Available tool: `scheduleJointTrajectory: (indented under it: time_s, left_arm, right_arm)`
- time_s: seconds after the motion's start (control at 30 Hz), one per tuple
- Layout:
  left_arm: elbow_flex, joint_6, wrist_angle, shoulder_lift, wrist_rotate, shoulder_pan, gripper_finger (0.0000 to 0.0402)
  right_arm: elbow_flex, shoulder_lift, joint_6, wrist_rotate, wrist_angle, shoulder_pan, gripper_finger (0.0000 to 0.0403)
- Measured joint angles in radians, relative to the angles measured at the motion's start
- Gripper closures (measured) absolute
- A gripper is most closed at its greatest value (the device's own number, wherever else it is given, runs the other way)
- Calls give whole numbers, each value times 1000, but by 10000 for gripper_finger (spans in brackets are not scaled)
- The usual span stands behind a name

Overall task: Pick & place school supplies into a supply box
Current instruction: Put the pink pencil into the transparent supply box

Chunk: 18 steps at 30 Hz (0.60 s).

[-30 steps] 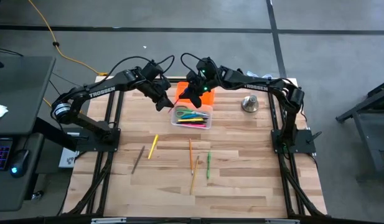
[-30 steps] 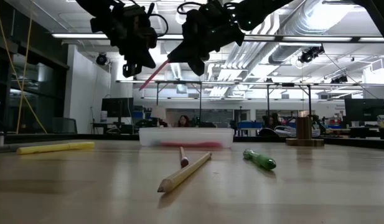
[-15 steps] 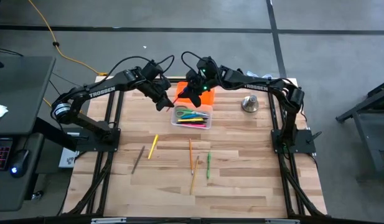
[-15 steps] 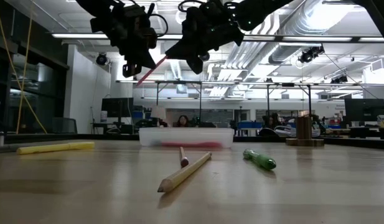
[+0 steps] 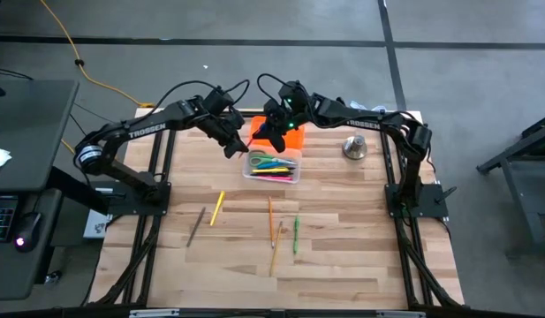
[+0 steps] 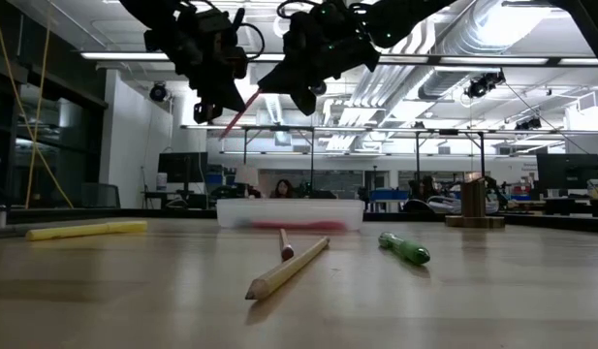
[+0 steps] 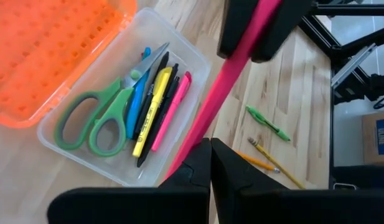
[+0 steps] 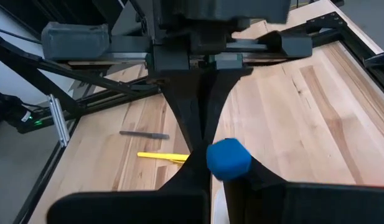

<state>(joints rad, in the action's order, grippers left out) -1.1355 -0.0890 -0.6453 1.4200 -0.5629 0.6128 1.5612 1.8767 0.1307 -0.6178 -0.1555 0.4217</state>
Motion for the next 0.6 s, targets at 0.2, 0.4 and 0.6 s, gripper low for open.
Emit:
scheduleJointTrajectory:
  time_s: [0.2, 0.4, 0.6]
  left_arm:
    - [0, -17, 7, 20, -8, 0, 364]
    - [0, -18, 5, 20, -7, 5, 364]
    - [0, -18, -1, 21, -7, 15, 364]
  right_arm:
    - [-1, 0, 0, -2, -8, -1, 403]
    - [-1, 0, -7, -6, -21, 4, 403]
    - [-1, 0, -25, -9, -34, 5, 403]
